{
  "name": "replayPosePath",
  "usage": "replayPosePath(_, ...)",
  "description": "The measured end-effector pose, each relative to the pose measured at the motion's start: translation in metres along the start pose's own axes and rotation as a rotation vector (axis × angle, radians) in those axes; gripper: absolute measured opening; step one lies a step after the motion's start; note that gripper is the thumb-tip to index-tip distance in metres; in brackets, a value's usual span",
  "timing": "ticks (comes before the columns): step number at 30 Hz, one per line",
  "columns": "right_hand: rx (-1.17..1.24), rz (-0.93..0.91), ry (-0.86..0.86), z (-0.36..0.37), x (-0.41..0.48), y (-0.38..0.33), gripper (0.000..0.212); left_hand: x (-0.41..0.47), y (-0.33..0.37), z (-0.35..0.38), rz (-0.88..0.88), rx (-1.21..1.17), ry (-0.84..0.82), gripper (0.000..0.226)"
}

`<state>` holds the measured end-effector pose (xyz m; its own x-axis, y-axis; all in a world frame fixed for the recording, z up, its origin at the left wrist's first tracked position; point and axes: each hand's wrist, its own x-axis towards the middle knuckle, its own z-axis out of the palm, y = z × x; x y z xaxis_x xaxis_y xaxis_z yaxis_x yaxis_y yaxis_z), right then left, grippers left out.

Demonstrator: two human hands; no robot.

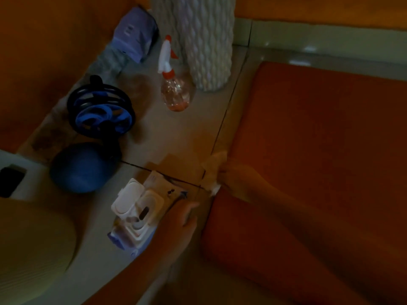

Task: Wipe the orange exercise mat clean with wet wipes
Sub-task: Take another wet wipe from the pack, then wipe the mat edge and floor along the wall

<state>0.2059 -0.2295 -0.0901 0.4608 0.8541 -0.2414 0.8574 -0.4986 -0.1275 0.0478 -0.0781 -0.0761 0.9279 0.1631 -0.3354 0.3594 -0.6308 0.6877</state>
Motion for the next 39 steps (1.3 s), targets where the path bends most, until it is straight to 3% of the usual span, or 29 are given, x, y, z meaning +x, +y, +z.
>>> replayPosePath(5,-0.02,0.124,0.133,-0.017,0.019,0.049,0.029,0.022,0.009,0.01,0.043,0.018,-0.026,0.035)
replayPosePath(8,0.112,0.231,0.211,-0.025,0.028,0.073,0.028,0.044,0.024,0.014,0.079,0.012,-0.032,0.031)
replayPosePath(15,0.208,0.38,0.237,-0.03,0.049,0.117,0.026,0.103,0.063,0.031,0.136,0.125,0.029,0.042)
replayPosePath(22,0.2,0.442,0.308,-0.037,0.067,0.166,0.025,0.165,0.108,0.05,0.01,0.152,0.118,0.05)
replayPosePath(27,0.278,0.589,0.432,-0.04,0.073,0.193,0.018,0.227,0.133,0.076,-0.075,0.232,0.251,0.05)
replayPosePath(29,0.284,0.583,0.431,-0.04,0.074,0.193,0.017,0.237,0.134,0.089,-0.044,0.3,0.323,0.054)
replayPosePath(33,0.129,0.431,0.339,-0.034,0.069,0.192,0.043,0.238,0.129,0.098,-0.03,0.368,0.349,0.06)
replayPosePath(39,0.035,0.369,0.318,-0.034,0.084,0.23,0.036,0.236,0.133,0.095,-0.024,0.445,0.373,0.056)
